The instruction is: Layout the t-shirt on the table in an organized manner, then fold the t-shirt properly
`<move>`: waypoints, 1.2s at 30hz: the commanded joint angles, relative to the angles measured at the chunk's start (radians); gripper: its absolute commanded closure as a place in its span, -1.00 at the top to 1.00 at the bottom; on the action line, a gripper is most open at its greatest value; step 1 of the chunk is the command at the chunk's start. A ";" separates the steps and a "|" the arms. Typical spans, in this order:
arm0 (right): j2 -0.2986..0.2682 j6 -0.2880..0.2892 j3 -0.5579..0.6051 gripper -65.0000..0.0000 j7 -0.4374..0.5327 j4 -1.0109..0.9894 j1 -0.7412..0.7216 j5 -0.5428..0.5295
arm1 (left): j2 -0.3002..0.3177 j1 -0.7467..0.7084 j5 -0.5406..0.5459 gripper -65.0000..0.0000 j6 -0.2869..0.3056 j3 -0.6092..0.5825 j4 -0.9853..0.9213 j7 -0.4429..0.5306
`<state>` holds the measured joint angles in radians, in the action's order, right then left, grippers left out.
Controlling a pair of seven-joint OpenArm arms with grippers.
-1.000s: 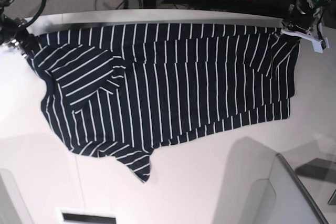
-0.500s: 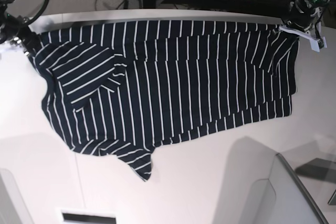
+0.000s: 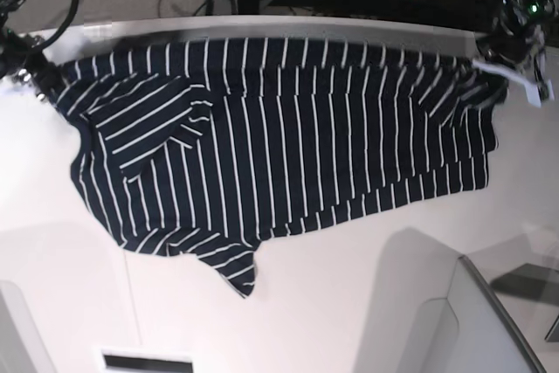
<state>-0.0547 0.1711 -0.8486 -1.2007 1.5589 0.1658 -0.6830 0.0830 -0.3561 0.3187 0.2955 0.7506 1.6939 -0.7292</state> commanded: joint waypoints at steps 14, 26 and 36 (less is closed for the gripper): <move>-0.124 -0.005 0.187 -1.00 -0.005 0.090 -0.309 -0.011 | 0.125 0.300 -0.112 -1.00 -0.002 -0.219 -0.021 0.035; -0.302 -0.048 0.446 -1.00 0.250 -0.406 -0.605 -0.011 | 0.105 0.647 -0.214 -1.00 -0.002 -0.317 -0.314 0.035; -0.373 -0.048 0.550 -1.00 0.390 -0.555 -0.826 -0.013 | 0.107 0.868 -0.214 -1.00 -0.051 -0.403 -0.394 0.035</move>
<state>-0.3985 0.1177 -0.2943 -0.8452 0.9844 -0.6167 -0.6807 0.1764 0.4805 0.1024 0.2516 0.3462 1.2831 -0.7235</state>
